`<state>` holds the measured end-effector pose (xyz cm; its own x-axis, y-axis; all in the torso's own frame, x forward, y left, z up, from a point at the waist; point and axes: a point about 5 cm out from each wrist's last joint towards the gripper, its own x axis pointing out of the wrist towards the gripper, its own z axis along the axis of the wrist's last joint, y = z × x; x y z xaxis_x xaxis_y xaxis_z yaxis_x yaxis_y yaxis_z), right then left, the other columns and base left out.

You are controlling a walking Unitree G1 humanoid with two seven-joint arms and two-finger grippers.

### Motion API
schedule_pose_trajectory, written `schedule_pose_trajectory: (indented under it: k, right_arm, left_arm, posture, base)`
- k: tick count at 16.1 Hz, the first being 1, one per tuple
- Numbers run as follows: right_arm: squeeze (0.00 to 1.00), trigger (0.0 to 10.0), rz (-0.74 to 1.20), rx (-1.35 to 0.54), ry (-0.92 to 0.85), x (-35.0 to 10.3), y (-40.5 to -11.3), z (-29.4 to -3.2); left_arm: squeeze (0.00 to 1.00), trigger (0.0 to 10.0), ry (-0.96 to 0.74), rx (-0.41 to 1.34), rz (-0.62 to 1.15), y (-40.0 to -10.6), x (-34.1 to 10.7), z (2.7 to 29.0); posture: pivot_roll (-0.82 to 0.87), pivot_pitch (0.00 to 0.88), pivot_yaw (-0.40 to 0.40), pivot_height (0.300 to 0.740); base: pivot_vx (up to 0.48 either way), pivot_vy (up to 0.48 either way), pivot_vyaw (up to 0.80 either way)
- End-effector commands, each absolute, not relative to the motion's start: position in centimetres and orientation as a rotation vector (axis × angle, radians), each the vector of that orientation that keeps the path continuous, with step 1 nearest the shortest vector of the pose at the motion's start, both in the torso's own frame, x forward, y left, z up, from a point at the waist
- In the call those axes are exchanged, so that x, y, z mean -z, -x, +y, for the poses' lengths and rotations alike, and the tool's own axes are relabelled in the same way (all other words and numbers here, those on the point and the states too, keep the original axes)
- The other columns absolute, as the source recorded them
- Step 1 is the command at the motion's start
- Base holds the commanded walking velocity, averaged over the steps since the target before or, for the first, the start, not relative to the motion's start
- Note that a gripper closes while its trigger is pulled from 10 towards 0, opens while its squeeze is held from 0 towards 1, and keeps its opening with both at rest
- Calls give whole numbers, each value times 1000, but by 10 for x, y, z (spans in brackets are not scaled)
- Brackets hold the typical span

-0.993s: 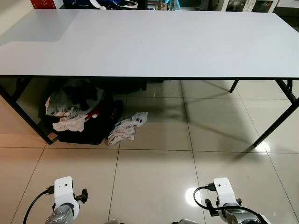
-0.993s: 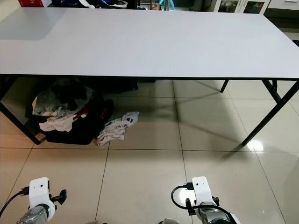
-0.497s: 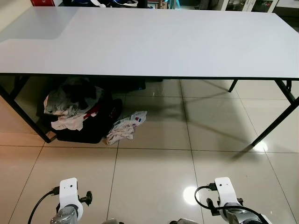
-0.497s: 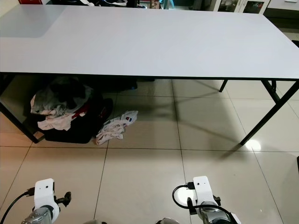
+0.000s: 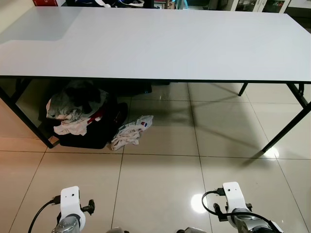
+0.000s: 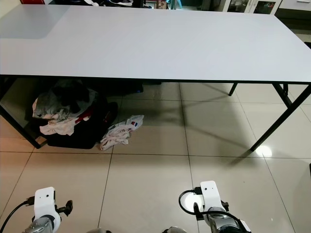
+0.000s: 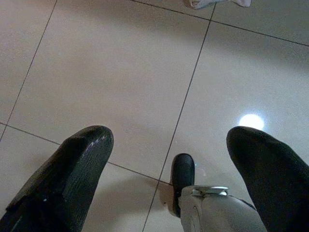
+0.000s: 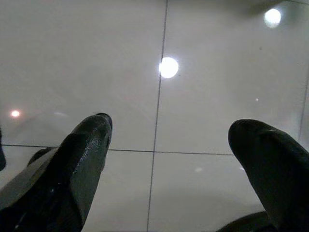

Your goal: Setting the table

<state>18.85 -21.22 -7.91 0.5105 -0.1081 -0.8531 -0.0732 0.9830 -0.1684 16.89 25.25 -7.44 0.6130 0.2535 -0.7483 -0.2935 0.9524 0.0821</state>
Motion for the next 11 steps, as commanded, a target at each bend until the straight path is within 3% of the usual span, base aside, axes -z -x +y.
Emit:
schedule_pose_trajectory:
  k: [1,6,11]
  right_arm:
    - [0,10000,1015,25,157,77,-193,-212]
    - [0,10000,1011,28,161,77,-193,-213]
    - [0,10000,1015,18,170,78,-191,-212]
  left_arm:
    - [0,10000,45,-307,849,-171,74,250]
    - [0,10000,15,-274,847,-180,72,243]
    - [0,10000,13,-279,901,-167,78,244]
  posture:
    - [-102,74,-4,740]
    - [-107,68,-3,740]
    - [-104,70,-6,740]
  base:
    - [0,480,0]
    - [0,480,0]
    - [0,480,0]
